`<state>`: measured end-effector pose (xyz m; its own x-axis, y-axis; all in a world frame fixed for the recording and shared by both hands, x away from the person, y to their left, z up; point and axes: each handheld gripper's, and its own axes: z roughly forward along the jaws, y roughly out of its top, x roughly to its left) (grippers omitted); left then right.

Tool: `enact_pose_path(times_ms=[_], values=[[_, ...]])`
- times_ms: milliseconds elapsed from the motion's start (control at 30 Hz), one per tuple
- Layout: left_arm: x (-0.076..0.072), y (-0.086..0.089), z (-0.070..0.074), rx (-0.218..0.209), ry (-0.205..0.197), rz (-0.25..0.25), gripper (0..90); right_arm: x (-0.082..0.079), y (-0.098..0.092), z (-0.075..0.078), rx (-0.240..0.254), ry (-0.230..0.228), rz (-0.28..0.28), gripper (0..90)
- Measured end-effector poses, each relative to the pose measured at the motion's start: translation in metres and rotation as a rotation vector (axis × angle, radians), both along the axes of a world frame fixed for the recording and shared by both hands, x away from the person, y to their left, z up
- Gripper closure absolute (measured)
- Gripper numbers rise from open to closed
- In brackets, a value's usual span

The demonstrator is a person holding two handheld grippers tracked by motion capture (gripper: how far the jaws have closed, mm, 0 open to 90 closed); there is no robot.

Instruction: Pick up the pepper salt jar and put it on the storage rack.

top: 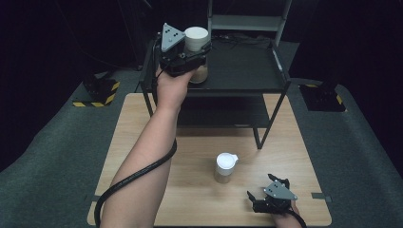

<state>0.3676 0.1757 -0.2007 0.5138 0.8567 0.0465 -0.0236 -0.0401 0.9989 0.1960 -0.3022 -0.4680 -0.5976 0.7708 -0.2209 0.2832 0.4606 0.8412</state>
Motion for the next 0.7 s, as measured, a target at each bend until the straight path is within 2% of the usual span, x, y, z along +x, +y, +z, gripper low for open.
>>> enact_pose_path(times_ms=[267, 400, 600, 633, 700], values=[[-0.001, 0.005, -0.004, -0.007, -0.01, -0.01, 32.8, 0.0, 0.0, 0.0, -0.001, -0.002, 0.001, 0.0], [-0.001, 0.004, -0.004, -0.008, -0.002, -0.008, 30.6, 0.0, 0.0, 0.0, -0.003, -0.001, 0.001, 0.0], [-0.006, 0.002, -0.002, -0.006, 0.012, 0.004, 18.2, 0.0, 0.001, 0.0, -0.004, -0.003, -0.003, 0.0], [-0.01, 0.0, -0.001, -0.004, 0.017, 0.015, 14.5, 0.0, 0.001, 0.0, -0.005, -0.001, -0.004, 0.0], [-0.014, 0.001, 0.0, -0.028, 0.039, 0.014, 2.5, -0.001, 0.002, 0.0, -0.01, -0.002, -0.007, 0.0]])
